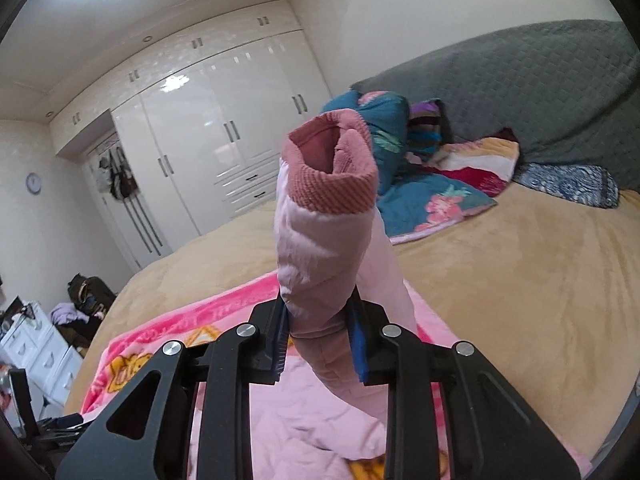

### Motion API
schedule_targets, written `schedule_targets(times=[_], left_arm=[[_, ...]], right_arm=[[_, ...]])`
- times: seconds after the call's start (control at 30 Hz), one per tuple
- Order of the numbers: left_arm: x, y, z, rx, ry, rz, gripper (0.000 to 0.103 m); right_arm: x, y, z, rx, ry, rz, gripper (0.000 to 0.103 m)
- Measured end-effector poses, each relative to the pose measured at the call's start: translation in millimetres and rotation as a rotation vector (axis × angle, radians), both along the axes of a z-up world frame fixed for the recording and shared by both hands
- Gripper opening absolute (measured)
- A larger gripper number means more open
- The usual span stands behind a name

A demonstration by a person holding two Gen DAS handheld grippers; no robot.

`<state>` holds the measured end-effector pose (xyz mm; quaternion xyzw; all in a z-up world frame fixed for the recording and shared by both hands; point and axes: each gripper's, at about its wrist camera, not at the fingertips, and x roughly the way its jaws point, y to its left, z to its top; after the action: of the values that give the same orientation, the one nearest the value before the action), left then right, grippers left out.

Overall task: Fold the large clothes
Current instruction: 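Lift the sleeve with the right tool and carry it across the jacket front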

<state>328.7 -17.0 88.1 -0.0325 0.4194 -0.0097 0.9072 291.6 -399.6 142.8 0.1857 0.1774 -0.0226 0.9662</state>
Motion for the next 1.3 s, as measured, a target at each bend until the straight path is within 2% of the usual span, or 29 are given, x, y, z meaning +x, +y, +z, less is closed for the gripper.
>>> schedule_targets(times=[0.27, 0.4, 0.63, 0.73, 1.03, 1.23, 1.3], left_arm=[[-5.5, 41.1, 8.5, -0.030, -0.031, 0.058, 0.094], [-10.6, 55.8, 11.2, -0.014, -0.050, 0.082, 0.094], [-15.2, 77.4, 11.3, -0.068, -0.047, 0.086, 0.094], [-16.5, 88.7, 7.4, -0.113, -0.032, 0.083, 0.094], [-19.5, 120.4, -2.1, -0.175, -0.014, 0.118, 0.094], [-20.7, 130.2, -4.4, -0.207, -0.015, 0.087, 0.094], [-19.9, 135.5, -5.8, -0.239, -0.012, 0.091, 0.094]], right_arm=[[5.5, 50.9, 17.7, -0.017, -0.031, 0.093, 0.024], [6.7, 78.1, 25.3, -0.030, -0.045, 0.140, 0.024], [6.7, 126.2, 34.2, -0.051, -0.064, 0.210, 0.024], [8.4, 146.8, 32.9, -0.049, -0.064, 0.241, 0.024], [18.2, 204.3, 15.9, -0.046, -0.062, 0.352, 0.024], [24.6, 240.3, -1.8, -0.046, -0.042, 0.414, 0.024], [25.7, 252.7, -8.2, -0.054, -0.038, 0.433, 0.024]])
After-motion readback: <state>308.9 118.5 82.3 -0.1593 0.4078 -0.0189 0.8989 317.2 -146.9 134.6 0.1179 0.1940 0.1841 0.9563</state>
